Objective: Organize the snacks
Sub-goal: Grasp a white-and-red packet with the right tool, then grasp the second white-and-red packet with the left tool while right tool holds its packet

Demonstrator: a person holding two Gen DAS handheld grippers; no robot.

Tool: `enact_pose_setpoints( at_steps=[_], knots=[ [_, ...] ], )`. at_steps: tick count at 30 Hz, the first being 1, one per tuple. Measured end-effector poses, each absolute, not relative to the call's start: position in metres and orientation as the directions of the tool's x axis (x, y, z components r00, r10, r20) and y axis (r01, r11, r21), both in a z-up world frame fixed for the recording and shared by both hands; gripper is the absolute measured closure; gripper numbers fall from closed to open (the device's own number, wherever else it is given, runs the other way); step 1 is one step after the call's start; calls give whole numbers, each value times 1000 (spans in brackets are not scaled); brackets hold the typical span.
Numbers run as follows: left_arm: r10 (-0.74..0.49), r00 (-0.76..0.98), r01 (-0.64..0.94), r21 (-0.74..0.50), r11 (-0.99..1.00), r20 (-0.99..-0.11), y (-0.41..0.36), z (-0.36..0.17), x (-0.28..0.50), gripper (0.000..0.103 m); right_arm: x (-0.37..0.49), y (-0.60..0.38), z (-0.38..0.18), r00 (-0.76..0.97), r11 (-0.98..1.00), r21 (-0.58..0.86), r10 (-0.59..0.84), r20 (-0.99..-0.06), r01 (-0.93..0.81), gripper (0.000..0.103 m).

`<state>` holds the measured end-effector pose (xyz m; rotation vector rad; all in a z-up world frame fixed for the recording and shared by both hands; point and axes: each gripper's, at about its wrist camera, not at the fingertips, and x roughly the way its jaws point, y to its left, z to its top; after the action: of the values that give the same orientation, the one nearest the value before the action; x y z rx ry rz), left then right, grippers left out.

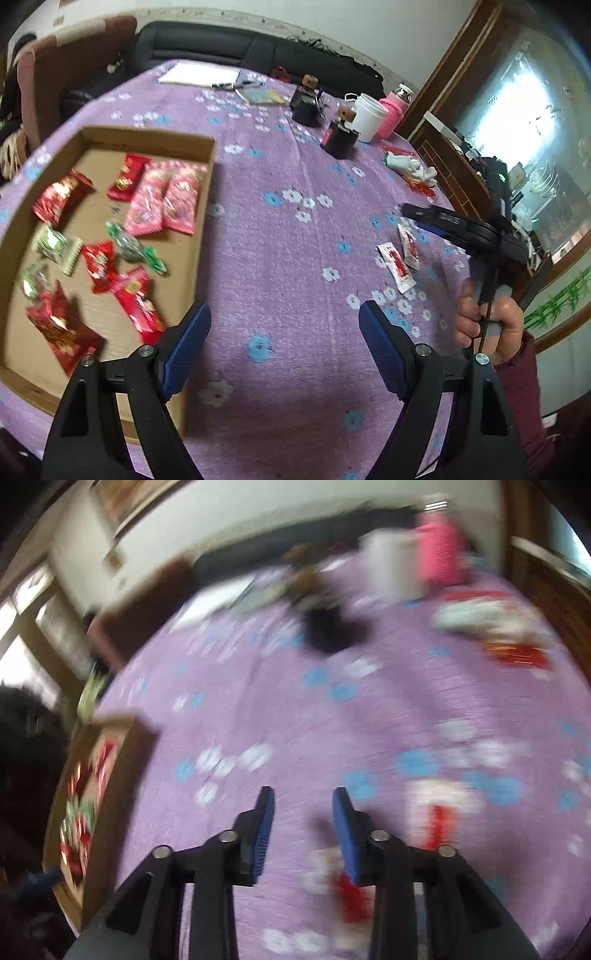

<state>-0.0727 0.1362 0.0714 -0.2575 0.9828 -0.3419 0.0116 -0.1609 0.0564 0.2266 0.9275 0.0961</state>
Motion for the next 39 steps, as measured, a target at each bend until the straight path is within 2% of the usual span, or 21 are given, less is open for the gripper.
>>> enact_pose_setpoints(
  at_steps=[3, 9, 13, 14, 15, 23, 29, 35, 38, 39],
  knots=[
    [-408, 500, 166, -378, 911, -764, 130, 67, -72, 20, -1, -194, 56, 608, 973, 206, 100, -788, 106, 57],
    [-405, 506, 222, -339, 914, -761, 97, 73, -75, 20, -6, -205, 28, 565, 959, 247, 126, -815, 143, 56],
    [-390, 599, 262, -289, 921, -699, 86, 89, -82, 20, 5, -190, 18, 579, 965, 223, 105, -809, 137, 55],
    [-377, 636, 273, -260, 926, -673, 82, 95, -86, 20, 6, -187, 16, 586, 971, 196, 79, -807, 139, 56],
    [-371, 644, 279, -246, 928, -669, 79, 97, -86, 20, 5, -187, 17, 590, 975, 168, 50, -806, 146, 71],
    [-394, 502, 298, -273, 915, -770, 12, 67, -49, 21, -28, -222, 17, 616, 950, 178, -19, -787, 256, 73],
    [-396, 459, 300, -281, 912, -795, -35, 43, -23, 21, -41, -249, 16, 639, 912, 283, 30, -769, 298, 73],
    [-355, 443, 301, -237, 924, -823, -64, 24, -9, 22, -43, -253, 17, 647, 903, 292, 21, -762, 315, 73],
    [-323, 463, 330, -177, 927, -825, -74, 19, -10, 48, -42, -255, 18, 651, 900, 299, 23, -758, 317, 73],
    [-298, 479, 338, -140, 931, -826, -77, 19, -11, 66, -43, -254, 18, 651, 901, 297, 21, -758, 317, 73]
  ],
)
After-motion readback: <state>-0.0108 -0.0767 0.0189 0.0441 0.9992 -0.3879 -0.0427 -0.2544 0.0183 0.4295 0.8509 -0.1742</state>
